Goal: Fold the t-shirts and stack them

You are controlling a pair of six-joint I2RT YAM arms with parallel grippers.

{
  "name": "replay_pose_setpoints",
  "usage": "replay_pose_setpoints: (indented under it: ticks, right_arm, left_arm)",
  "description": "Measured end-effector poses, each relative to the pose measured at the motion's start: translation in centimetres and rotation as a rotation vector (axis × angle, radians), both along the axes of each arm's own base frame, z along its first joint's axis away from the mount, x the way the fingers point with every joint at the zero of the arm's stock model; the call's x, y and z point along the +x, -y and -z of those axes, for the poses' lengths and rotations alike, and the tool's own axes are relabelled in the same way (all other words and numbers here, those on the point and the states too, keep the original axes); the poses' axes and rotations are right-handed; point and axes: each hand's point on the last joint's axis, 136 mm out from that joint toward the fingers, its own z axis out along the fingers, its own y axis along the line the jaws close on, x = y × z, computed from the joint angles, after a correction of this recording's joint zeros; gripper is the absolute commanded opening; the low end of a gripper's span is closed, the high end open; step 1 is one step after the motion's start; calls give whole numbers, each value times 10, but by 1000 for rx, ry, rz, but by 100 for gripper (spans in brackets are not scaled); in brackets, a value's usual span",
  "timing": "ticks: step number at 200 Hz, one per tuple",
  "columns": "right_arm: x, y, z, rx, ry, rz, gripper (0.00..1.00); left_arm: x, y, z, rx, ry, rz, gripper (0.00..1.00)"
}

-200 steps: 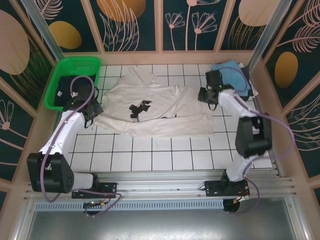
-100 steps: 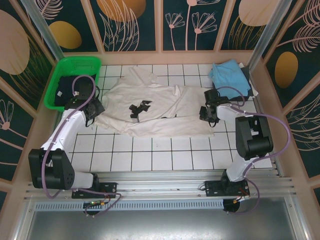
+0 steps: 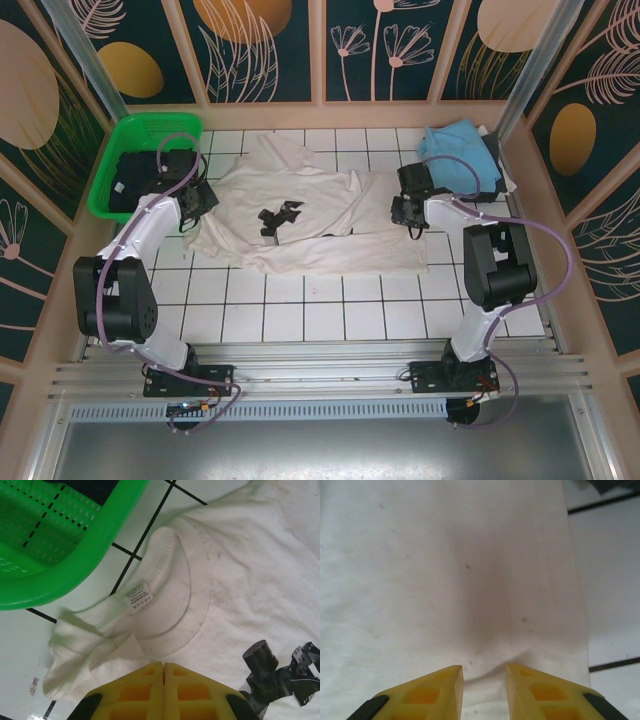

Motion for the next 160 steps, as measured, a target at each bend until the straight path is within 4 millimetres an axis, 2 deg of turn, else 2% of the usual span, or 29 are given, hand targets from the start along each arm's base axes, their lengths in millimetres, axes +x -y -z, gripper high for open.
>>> replay_pose_setpoints:
  ticks: [42,73,115,160]
  right_arm:
    - [-25,11,23,-35,-78,11,28]
    - [-24,16,24,-33,-79,23,21]
    - [-24,17,23,-33,-75,33,0]
    - [-24,17,23,-37,-76,34,0]
  left_arm:
    - [-1,-2,1,11,-3,-3,0]
    - [-1,-2,2,12,-6,-3,0]
    - [-1,-5,2,31,-6,-9,0]
    - [-3,-7,2,41,-12,-12,0]
